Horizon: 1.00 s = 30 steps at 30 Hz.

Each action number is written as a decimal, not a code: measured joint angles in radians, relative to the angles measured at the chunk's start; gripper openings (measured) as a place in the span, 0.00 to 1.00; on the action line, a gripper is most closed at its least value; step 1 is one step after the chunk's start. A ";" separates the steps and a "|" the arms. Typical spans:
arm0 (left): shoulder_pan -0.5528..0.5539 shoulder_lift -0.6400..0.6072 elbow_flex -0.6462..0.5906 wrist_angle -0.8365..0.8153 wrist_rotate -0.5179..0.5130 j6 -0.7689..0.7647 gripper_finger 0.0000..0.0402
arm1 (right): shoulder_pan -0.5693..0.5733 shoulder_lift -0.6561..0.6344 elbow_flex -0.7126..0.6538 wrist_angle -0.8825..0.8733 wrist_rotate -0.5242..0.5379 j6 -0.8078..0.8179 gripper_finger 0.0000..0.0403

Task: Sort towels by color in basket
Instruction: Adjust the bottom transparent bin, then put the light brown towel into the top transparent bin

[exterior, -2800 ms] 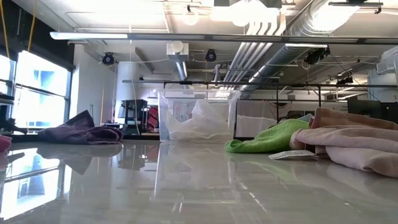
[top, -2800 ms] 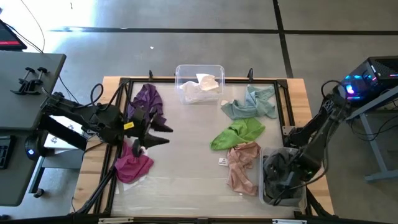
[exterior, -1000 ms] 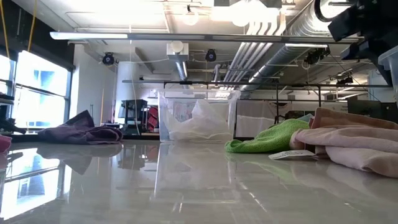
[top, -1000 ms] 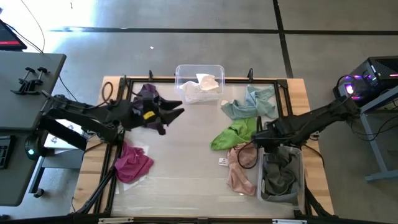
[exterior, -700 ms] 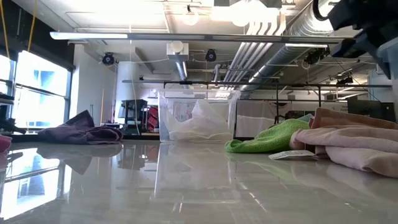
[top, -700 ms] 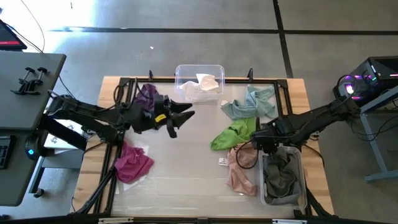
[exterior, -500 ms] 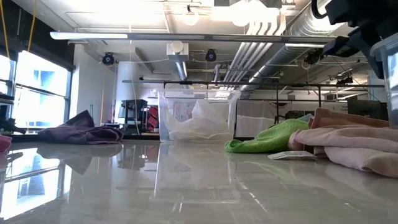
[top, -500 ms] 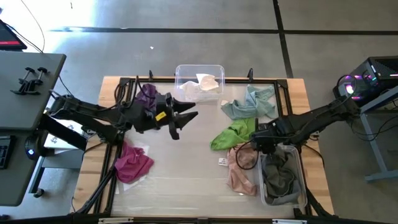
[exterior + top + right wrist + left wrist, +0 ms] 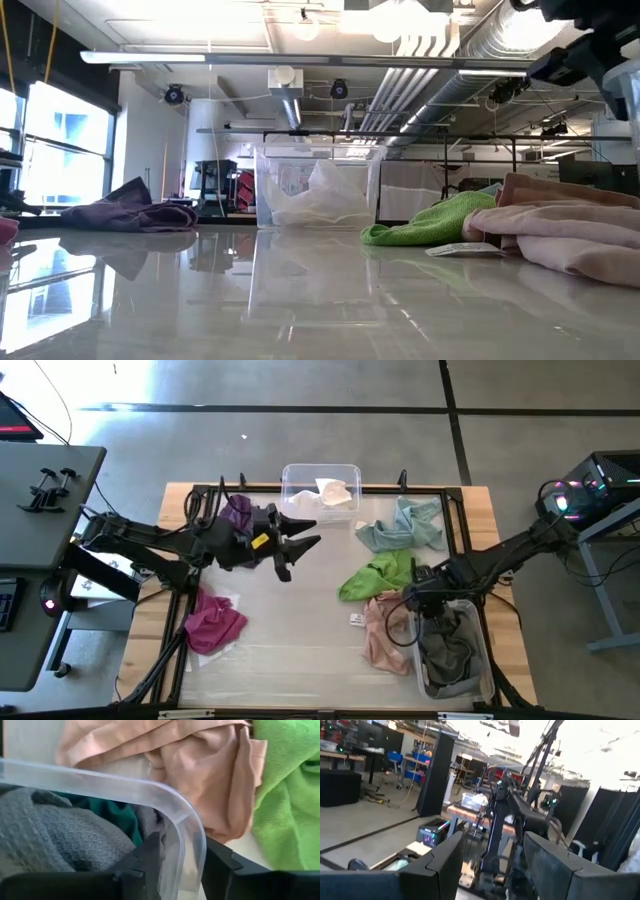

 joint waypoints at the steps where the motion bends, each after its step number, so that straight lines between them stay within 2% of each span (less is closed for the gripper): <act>1: 0.000 0.001 0.000 -0.009 0.000 -0.006 0.49 | 0.008 0.000 0.000 0.007 -0.002 0.022 0.30; 8: 0.000 0.000 0.000 -0.025 0.000 -0.034 0.49 | 0.046 0.000 0.020 0.012 0.014 0.151 0.37; 18: -0.004 0.000 0.000 -0.033 0.002 -0.043 0.49 | 0.045 0.000 0.257 -0.069 0.026 0.347 0.39; 21: -0.010 0.000 0.000 -0.055 0.002 -0.044 0.49 | 0.045 0.000 0.324 -0.056 0.101 0.398 0.39; 23: -0.015 0.000 -0.001 -0.074 0.003 -0.044 0.49 | 0.045 -0.001 0.343 -0.007 0.191 0.425 0.39; 28: -0.025 0.000 -0.001 -0.158 0.005 -0.062 0.49 | 0.040 0.019 0.295 0.259 0.346 0.381 0.39; 30: -0.029 0.000 -0.001 -0.184 0.006 -0.095 0.49 | 0.031 0.049 0.270 0.370 0.375 0.377 0.40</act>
